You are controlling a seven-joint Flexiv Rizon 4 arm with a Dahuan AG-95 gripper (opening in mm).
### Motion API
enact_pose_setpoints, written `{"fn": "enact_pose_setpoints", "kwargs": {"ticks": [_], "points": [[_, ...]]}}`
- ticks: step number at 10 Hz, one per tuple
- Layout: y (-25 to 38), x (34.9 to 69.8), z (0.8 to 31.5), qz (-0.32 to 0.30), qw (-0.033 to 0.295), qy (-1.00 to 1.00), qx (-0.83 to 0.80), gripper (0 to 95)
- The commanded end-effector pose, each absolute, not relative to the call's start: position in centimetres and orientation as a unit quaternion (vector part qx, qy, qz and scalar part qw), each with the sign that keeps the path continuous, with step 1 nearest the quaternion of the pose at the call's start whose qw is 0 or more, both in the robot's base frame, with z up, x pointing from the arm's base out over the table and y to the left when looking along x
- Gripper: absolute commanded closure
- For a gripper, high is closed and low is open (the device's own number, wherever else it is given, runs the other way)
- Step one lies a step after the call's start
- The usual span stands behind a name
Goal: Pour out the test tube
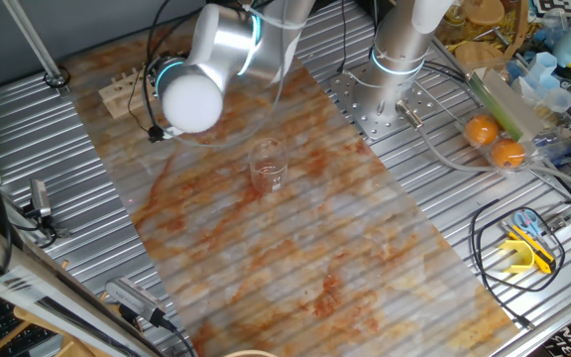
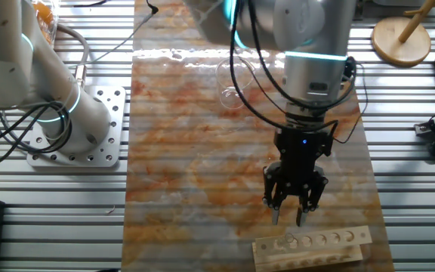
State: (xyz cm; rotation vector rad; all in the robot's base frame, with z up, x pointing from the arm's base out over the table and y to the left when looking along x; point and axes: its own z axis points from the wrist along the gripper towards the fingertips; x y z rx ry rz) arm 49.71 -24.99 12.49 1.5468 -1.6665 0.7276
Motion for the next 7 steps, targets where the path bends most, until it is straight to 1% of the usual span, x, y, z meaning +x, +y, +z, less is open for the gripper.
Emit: {"fn": "enact_pose_setpoints", "kwargs": {"ticks": [1, 7], "points": [[-25.33, 49.96, 12.07, 0.294, 0.380, -0.653, 0.585, 57.0], [-25.50, 49.84, 12.05, 0.328, 0.389, -0.665, 0.547, 57.0]]}}
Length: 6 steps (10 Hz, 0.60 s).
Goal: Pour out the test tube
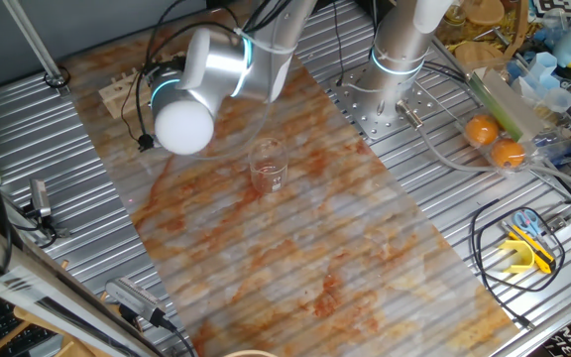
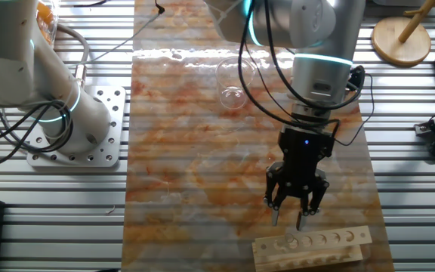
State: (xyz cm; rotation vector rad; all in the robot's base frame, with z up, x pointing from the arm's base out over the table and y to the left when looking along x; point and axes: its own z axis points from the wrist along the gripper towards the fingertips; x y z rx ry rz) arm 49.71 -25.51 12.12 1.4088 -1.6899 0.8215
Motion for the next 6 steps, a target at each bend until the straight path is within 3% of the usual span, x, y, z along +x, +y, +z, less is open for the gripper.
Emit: {"fn": "enact_pose_setpoints", "kwargs": {"ticks": [1, 6], "points": [[-25.51, 49.84, 12.04, 0.331, 0.389, -0.665, 0.544, 57.0], [-25.80, 49.36, 11.39, 0.350, 0.395, -0.656, 0.540, 57.0]]}}
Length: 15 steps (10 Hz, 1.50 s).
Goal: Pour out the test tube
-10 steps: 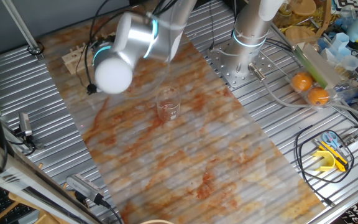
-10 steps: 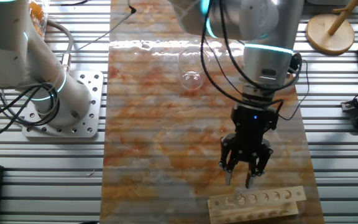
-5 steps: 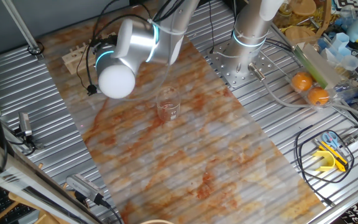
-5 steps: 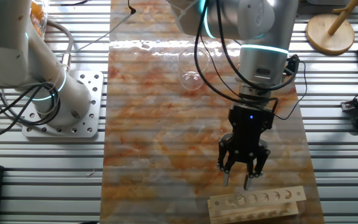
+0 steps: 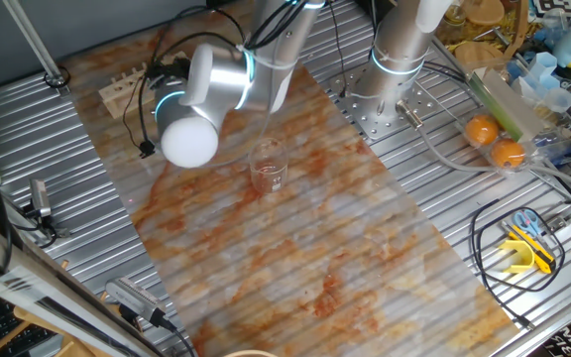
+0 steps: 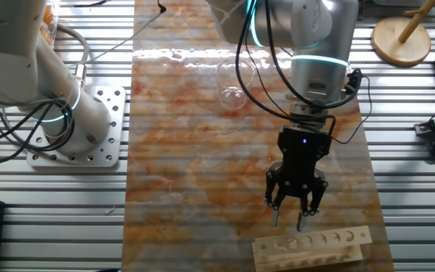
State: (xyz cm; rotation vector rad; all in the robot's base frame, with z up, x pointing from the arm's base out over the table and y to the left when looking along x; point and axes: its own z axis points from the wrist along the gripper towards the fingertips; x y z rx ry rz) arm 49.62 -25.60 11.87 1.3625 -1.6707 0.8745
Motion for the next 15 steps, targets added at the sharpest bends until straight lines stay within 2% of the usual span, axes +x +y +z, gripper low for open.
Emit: {"fn": "enact_pose_setpoints", "kwargs": {"ticks": [1, 15], "points": [[-25.86, 49.29, 11.25, 0.352, 0.394, -0.655, 0.540, 57.0], [-26.24, 49.22, 10.53, 0.381, 0.410, -0.618, 0.553, 57.0]]}}
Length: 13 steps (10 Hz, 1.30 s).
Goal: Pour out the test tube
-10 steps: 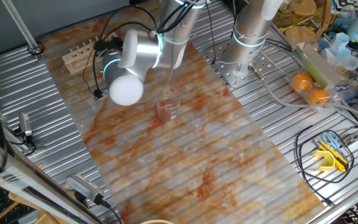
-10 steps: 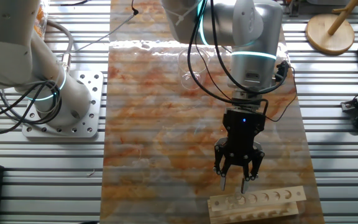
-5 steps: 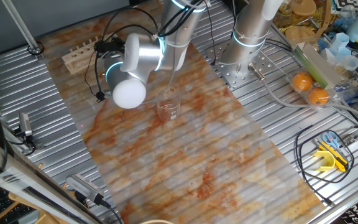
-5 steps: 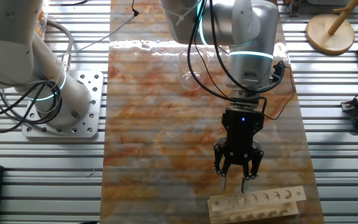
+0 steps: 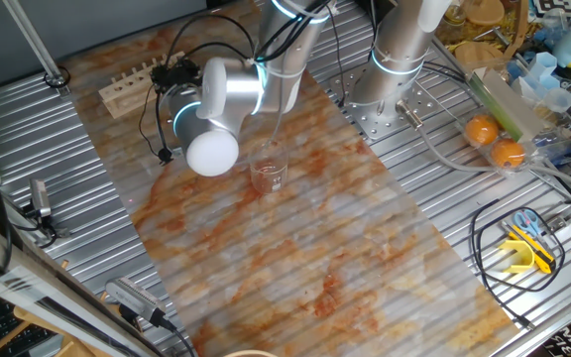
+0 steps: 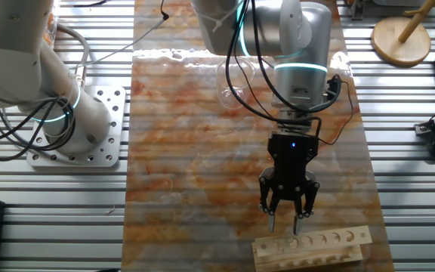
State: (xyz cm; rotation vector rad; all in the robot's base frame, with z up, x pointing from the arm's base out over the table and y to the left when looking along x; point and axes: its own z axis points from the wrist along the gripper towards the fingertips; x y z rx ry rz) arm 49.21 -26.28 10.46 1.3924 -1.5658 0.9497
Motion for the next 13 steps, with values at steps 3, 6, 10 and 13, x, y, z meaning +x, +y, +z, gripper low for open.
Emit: {"fn": "enact_pose_setpoints", "kwargs": {"ticks": [3, 6, 10, 13], "points": [[-26.29, 49.27, 10.42, 0.383, 0.412, -0.614, 0.554, 57.0], [-26.35, 49.12, 10.25, 0.387, 0.413, -0.612, 0.553, 57.0], [-26.26, 49.04, 10.46, 0.384, 0.413, -0.613, 0.553, 57.0], [-26.26, 49.04, 10.46, 0.380, 0.418, -0.611, 0.554, 57.0]]}}
